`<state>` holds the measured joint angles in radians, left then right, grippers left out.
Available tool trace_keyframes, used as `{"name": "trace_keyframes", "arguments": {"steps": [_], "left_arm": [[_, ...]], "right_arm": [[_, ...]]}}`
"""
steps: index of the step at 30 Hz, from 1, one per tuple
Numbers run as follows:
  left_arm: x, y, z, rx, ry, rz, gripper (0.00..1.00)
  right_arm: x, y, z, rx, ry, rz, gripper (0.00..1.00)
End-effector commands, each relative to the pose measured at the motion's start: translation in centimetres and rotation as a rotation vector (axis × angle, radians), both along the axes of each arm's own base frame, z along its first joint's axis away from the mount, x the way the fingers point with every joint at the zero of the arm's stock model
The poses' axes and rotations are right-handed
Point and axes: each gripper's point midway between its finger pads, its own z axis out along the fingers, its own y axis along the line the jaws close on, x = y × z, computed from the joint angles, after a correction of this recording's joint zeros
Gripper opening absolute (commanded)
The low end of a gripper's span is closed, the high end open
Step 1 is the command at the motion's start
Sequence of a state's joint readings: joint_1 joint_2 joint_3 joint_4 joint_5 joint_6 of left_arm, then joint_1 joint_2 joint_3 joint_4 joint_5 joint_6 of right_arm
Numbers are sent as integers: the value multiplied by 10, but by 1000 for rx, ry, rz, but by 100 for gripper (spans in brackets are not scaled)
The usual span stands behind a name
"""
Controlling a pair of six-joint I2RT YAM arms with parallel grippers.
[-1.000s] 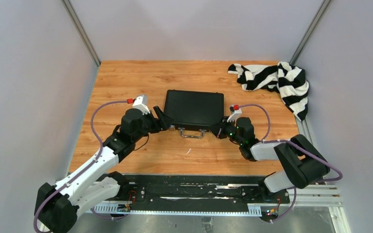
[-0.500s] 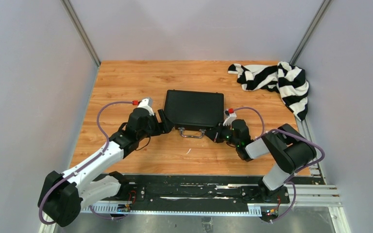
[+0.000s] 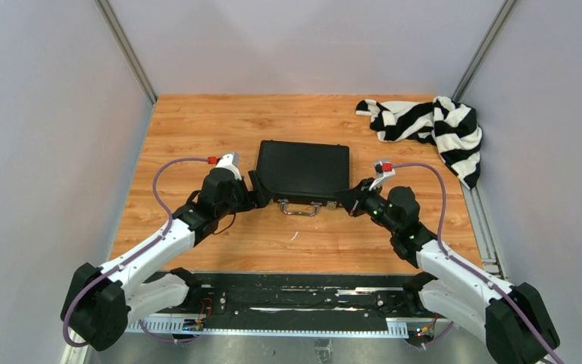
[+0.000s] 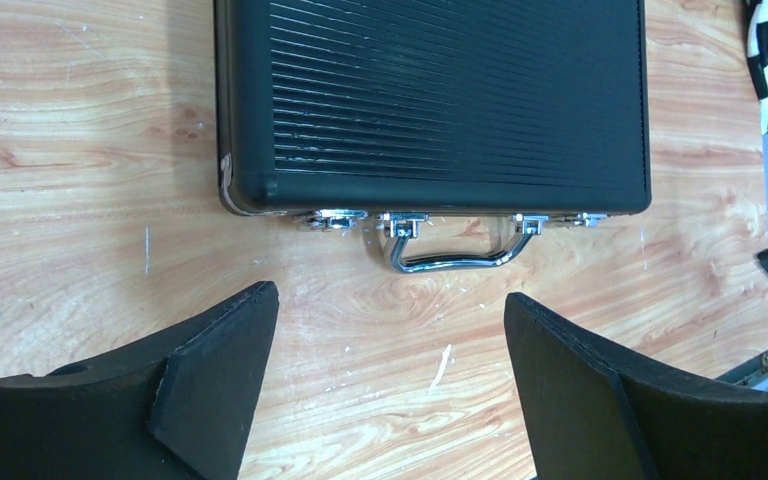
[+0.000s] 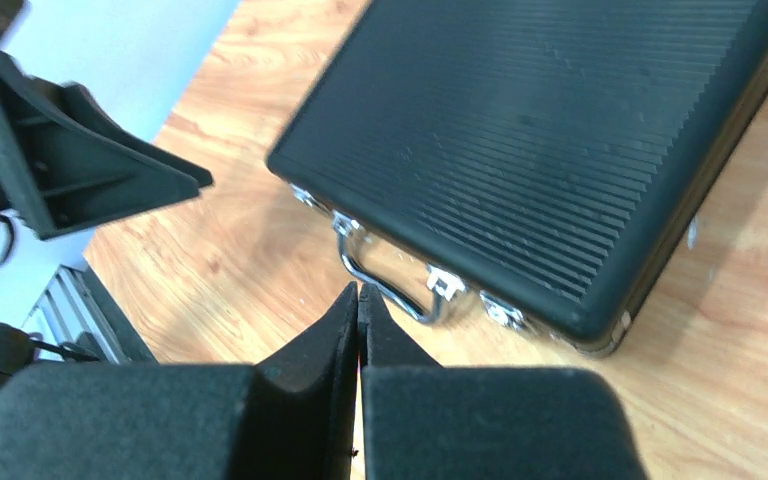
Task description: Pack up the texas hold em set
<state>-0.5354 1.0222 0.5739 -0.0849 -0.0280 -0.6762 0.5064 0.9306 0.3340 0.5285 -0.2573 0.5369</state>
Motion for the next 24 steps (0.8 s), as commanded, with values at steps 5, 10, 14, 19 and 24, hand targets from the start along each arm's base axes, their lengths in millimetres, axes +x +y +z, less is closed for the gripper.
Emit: {"name": "trace_keyframes", "arguments": {"steps": [5, 10, 14, 19, 24], "left_arm": [[12, -1, 1, 31, -2, 15, 99], [17, 33, -11, 154, 33, 175, 98], [11, 51, -18, 231, 54, 220, 98], [6, 60, -19, 279, 58, 218, 98], [2, 62, -26, 282, 70, 225, 98]], "right_arm": [[-15, -14, -78, -162, 191, -29, 2], [-12, -41, -75, -233, 167, -150, 58], [-13, -59, -70, -322, 140, -195, 61], [-11, -77, -84, -386, 141, -267, 59], [-8, -74, -88, -399, 147, -254, 59]]}}
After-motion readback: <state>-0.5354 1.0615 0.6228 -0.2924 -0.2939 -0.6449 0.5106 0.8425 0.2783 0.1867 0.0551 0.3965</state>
